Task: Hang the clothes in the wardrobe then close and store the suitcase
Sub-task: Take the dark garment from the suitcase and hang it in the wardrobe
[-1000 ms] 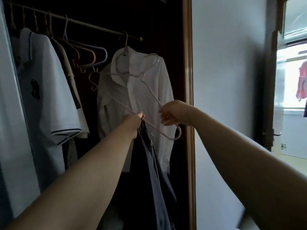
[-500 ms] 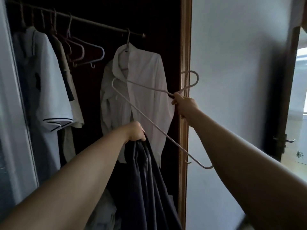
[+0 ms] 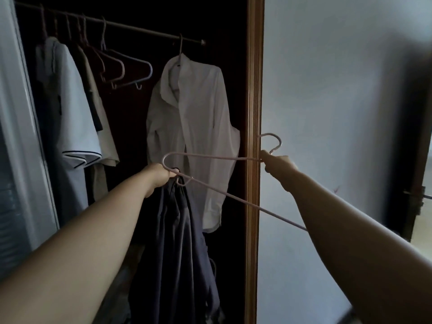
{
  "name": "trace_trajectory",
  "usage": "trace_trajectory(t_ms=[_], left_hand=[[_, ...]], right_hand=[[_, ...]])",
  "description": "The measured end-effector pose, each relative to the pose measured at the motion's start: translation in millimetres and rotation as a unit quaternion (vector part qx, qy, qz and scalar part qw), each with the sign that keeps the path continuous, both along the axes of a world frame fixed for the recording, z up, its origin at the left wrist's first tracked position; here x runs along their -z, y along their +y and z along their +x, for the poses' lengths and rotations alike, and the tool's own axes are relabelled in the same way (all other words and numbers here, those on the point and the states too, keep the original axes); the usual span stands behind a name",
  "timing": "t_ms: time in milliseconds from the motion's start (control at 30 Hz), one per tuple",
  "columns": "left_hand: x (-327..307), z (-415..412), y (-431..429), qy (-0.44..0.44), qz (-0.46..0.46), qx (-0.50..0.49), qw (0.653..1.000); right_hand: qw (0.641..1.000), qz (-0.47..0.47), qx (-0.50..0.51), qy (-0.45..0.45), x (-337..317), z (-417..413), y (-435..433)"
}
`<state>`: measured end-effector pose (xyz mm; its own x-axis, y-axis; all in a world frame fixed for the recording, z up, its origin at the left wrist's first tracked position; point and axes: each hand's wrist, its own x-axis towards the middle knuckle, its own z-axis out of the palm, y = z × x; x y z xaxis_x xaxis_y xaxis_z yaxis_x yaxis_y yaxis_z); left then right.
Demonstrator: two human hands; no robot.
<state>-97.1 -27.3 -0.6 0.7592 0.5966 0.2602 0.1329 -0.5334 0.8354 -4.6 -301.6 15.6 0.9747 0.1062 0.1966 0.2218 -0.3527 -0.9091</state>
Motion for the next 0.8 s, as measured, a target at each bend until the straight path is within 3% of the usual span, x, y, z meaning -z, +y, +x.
trace_trajectory(t_ms=[433, 700, 800], left_hand=[[-34.2, 3.7, -17.5, -0.010, -0.022, -0.016, 1.000], [-39.2, 20.0, -100.5, -0.016, -0.017, 0.118, 0.993], [-46.4, 15.2, -120.9, 0.005, 0.100, 0.155, 0.983]], right_hand=[[0.992, -0.115, 0.041, -0.037, 7.9, 4.8, -6.5], [0.994, -0.043, -0.086, -0.046, 5.5, -20.1, 38.5], [0.995, 0.020, -0.087, -0.038, 3.7, -20.9, 42.8]])
